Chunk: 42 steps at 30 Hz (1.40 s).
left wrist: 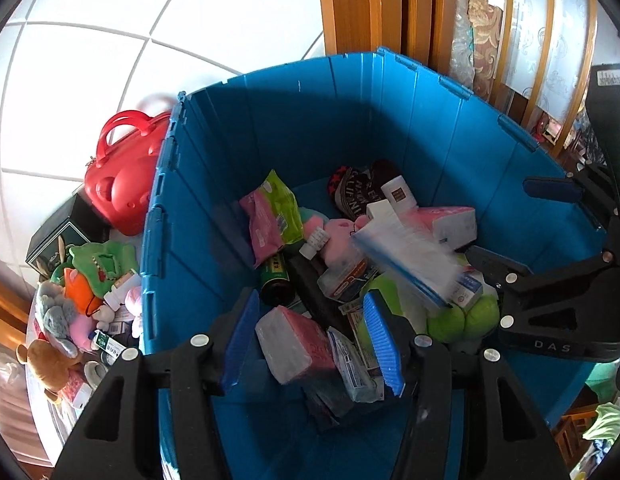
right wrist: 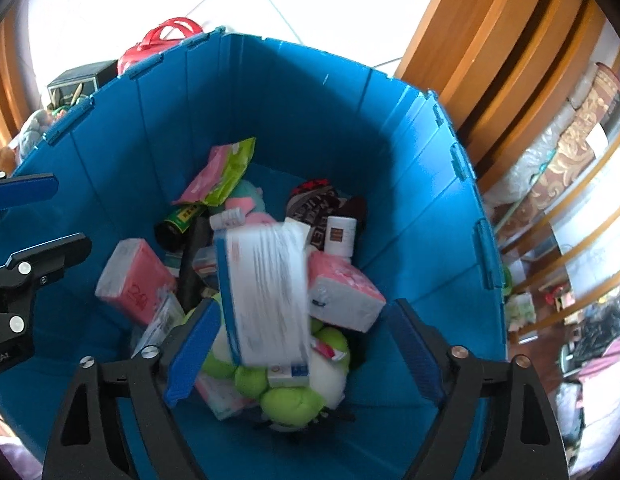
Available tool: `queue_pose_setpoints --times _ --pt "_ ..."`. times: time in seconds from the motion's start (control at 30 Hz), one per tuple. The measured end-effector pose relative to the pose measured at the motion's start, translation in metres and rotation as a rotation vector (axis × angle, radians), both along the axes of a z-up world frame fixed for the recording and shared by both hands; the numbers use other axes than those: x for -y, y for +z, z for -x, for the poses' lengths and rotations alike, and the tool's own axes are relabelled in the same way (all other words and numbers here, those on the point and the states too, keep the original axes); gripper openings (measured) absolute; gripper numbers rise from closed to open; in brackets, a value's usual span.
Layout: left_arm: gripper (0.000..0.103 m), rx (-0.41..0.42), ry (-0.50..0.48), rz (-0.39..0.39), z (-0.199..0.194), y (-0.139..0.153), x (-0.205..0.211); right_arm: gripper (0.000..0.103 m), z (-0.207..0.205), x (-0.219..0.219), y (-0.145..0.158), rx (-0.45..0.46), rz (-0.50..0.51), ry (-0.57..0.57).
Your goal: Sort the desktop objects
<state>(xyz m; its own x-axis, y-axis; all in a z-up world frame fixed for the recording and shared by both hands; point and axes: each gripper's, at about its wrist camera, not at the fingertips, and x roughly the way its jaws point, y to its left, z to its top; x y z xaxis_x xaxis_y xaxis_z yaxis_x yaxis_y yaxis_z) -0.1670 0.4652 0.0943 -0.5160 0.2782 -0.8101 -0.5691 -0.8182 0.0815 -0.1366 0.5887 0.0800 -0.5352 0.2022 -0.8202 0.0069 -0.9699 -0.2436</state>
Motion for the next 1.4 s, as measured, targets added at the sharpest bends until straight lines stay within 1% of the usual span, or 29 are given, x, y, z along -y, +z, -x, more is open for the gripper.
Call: queue_pose_setpoints --times 0.1,0.17,0.3,0.33,0.43,0.47,0.53,0.57,0.6,0.67,0.7,0.73,0.77,0.87,0.97,1.1,1.2,1.27,1.4 --pt "0.054 -0.021 -0.001 -0.031 -0.009 0.008 0.007 0.088 -0.013 0.0 0.008 -0.023 0.031 -0.008" --pt "0.054 -0.047 0.004 -0.07 -0.018 0.014 0.014 0.097 -0.025 0.002 0.014 -0.047 0.056 -0.012" --pt "0.054 -0.126 0.018 -0.138 -0.041 0.027 0.028 0.103 -0.054 0.01 0.03 -0.131 0.08 -0.007" --pt "0.054 -0.139 0.017 -0.155 -0.046 0.03 0.031 0.103 -0.063 0.012 0.035 -0.161 0.088 -0.008" --pt "0.054 -0.167 0.011 -0.218 -0.061 0.036 0.041 0.103 -0.078 0.015 0.042 -0.21 0.099 -0.017" --pt "0.054 -0.172 0.014 -0.229 -0.063 0.037 0.043 0.103 -0.083 0.015 0.042 -0.222 0.105 -0.024" --pt "0.054 -0.202 0.034 -0.252 -0.07 0.04 0.047 0.103 -0.089 0.016 0.042 -0.229 0.111 -0.035" --pt "0.056 -0.222 0.04 -0.258 -0.073 0.042 0.048 0.103 -0.092 0.016 0.041 -0.228 0.117 -0.037" --pt "0.059 -0.246 0.057 -0.258 -0.078 0.044 0.049 0.103 -0.095 0.016 0.04 -0.225 0.12 -0.04" --pt "0.081 -0.297 0.07 -0.272 -0.089 0.048 0.051 0.103 -0.099 0.016 0.038 -0.224 0.12 -0.045" --pt "0.085 -0.326 0.076 -0.289 -0.094 0.05 0.052 0.103 -0.102 0.016 0.038 -0.226 0.123 -0.046" --pt "0.098 -0.367 0.083 -0.314 -0.099 0.05 0.054 0.103 -0.104 0.016 0.038 -0.229 0.125 -0.046" --pt "0.103 -0.387 0.086 -0.329 -0.101 0.05 0.054 0.103 -0.105 0.016 0.038 -0.23 0.125 -0.049" --pt "0.103 -0.333 0.072 -0.31 -0.097 0.045 0.047 0.103 -0.107 0.012 0.039 -0.236 0.118 -0.069" --pt "0.103 -0.336 0.093 -0.281 -0.095 0.044 0.044 0.103 -0.109 0.01 0.04 -0.243 0.109 -0.079" --pt "0.103 -0.288 0.119 -0.272 -0.09 0.042 0.047 0.103 -0.109 0.005 0.039 -0.244 0.11 -0.096" --pt "0.103 -0.259 0.134 -0.276 -0.088 0.039 0.051 0.103 -0.107 0.003 0.039 -0.237 0.132 -0.101" --pt "0.103 -0.26 0.141 -0.273 -0.088 0.038 0.052 0.103 -0.106 0.002 0.038 -0.233 0.146 -0.097" --pt "0.103 -0.243 0.142 -0.279 -0.089 0.035 0.053 0.103 -0.103 -0.001 0.033 -0.198 0.207 -0.097"
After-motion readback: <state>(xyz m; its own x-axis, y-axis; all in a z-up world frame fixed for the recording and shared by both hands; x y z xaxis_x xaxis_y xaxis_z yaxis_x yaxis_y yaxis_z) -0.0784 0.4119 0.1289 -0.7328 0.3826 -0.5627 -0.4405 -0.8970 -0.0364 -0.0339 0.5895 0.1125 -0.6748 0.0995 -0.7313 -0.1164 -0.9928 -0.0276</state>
